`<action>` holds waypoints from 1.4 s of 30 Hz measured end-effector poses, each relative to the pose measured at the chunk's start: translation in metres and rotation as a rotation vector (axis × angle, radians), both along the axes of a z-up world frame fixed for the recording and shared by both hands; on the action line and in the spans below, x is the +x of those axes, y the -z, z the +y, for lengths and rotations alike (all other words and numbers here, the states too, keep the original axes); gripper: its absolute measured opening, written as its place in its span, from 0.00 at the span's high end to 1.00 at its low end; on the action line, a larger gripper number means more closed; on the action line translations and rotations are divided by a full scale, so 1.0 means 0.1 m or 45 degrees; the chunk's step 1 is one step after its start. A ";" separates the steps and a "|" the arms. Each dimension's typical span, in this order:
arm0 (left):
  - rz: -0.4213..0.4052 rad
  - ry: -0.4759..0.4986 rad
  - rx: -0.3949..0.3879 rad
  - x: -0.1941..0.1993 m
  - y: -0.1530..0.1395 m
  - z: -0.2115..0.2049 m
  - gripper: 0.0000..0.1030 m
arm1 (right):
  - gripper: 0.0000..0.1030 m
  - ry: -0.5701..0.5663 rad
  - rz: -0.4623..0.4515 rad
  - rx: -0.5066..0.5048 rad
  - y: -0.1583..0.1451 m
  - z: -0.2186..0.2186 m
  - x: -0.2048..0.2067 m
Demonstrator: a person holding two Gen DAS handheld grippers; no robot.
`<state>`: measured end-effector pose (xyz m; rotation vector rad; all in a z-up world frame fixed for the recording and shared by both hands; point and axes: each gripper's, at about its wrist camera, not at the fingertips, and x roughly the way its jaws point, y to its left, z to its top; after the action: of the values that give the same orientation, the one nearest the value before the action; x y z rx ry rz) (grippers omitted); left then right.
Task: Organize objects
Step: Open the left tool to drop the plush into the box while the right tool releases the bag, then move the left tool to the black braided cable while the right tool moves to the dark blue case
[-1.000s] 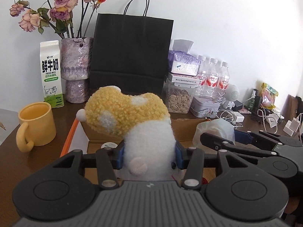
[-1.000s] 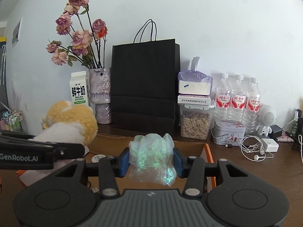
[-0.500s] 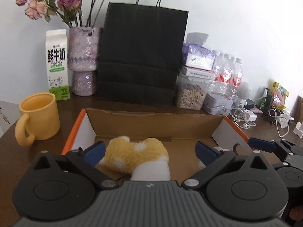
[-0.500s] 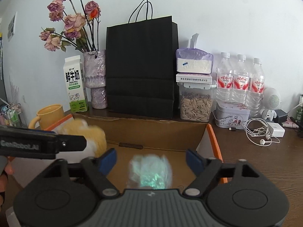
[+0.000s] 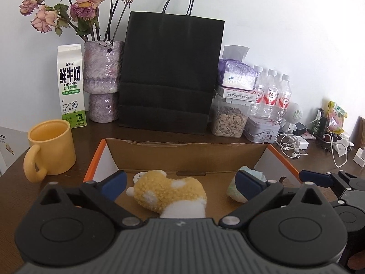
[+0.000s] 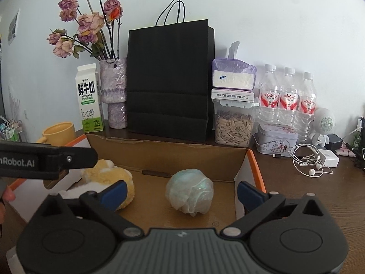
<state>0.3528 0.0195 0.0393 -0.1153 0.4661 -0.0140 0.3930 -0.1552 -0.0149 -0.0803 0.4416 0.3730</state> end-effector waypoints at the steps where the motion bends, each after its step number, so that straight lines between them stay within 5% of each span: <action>1: -0.008 0.002 0.005 -0.03 -0.02 -0.01 0.00 | 0.00 -0.001 -0.008 -0.002 -0.02 0.00 -0.03; 20: -0.081 -0.022 0.047 -0.92 -0.39 0.05 0.00 | 0.00 0.006 -0.059 -0.004 -0.31 -0.09 -0.94; 42: 0.134 -0.032 0.068 -1.89 0.07 0.32 0.00 | 0.00 -0.003 0.025 -0.001 -0.10 -0.29 -1.99</action>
<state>0.1637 0.0518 0.0322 -0.0698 0.5699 0.0295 0.1941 -0.1839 -0.0047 -0.0778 0.4610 0.3765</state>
